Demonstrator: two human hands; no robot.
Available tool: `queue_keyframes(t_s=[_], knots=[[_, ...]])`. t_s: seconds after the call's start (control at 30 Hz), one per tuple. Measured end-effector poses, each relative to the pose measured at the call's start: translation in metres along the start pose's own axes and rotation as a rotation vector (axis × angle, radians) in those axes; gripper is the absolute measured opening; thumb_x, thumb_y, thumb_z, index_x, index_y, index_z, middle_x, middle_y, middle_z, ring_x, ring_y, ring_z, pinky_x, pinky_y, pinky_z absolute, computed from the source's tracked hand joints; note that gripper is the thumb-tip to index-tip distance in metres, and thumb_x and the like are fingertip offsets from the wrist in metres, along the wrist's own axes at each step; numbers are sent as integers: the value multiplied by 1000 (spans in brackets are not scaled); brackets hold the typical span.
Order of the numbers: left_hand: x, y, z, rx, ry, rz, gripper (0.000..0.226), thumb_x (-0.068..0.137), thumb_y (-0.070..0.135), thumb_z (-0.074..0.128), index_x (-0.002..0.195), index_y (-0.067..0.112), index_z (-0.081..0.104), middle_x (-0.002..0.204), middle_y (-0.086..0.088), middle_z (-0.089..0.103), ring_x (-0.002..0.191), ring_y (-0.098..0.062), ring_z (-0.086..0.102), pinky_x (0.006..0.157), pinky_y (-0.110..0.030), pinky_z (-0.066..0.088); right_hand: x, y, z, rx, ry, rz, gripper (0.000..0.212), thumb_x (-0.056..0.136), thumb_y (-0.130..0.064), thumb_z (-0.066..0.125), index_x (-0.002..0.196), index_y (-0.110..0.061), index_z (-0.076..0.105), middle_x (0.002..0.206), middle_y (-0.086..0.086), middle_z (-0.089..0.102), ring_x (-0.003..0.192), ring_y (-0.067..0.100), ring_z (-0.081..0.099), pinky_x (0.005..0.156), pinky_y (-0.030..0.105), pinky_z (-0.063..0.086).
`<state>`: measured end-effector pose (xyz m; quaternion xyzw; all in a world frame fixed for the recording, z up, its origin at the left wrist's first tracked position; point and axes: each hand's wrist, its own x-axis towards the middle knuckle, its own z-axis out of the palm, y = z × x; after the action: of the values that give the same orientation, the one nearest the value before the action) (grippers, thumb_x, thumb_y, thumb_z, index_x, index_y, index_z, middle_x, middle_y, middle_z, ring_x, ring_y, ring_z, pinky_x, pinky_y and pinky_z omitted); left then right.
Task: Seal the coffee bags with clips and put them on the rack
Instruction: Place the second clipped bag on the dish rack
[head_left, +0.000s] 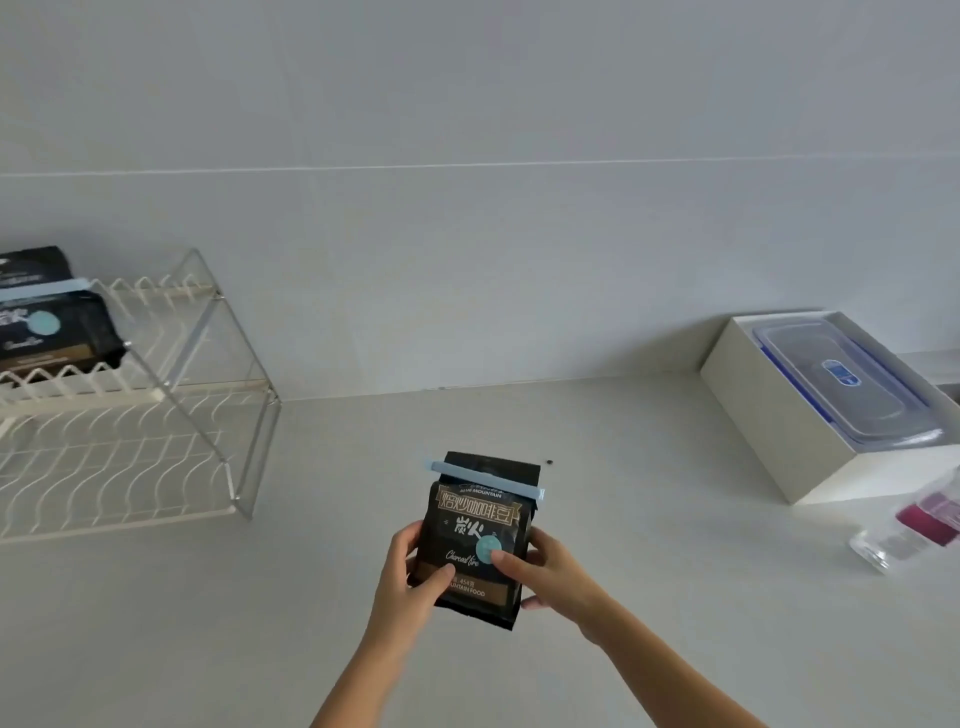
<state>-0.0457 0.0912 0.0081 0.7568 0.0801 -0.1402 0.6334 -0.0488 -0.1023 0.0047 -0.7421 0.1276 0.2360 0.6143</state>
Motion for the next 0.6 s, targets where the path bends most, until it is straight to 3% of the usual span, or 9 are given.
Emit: queue_keyframes(t_s=[0.17,0.3,0.4,0.5,0.6], knots=[[-7,31,-73,-97,116,148,41,87,22,62,121,38,47,119,18,57,112,-4,53,73,-13,46,15,-68,46,-65,-59,-198,50,77,-48,70,119,-27,52,110,-3,70,98,13,68,79,32,57],[-19,63,-142,-202,118,261,44,75,38,62,115,51,49,116,33,59,114,13,50,81,-13,42,24,-136,92,-86,-71,-416,43,81,-32,71,120,-28,53,110,-3,71,101,14,67,81,34,58],[-29,84,-191,-216,152,357,53,77,40,62,124,53,42,120,41,52,115,21,43,87,-16,36,26,-189,131,-131,-85,-617,45,80,-23,74,119,-30,54,112,-10,69,105,7,64,84,23,55],[-35,106,-241,-188,195,448,57,79,43,60,128,57,36,127,42,46,116,23,40,90,-18,32,29,-239,169,-148,-92,-769,47,78,-10,73,114,-34,55,107,-19,68,104,1,61,75,15,55],[-33,127,-285,-180,233,508,63,77,47,61,130,60,30,133,41,41,120,23,36,93,-19,31,38,-283,203,-177,-91,-900,53,78,-10,72,121,-32,52,117,-13,63,111,8,57,85,24,55]])
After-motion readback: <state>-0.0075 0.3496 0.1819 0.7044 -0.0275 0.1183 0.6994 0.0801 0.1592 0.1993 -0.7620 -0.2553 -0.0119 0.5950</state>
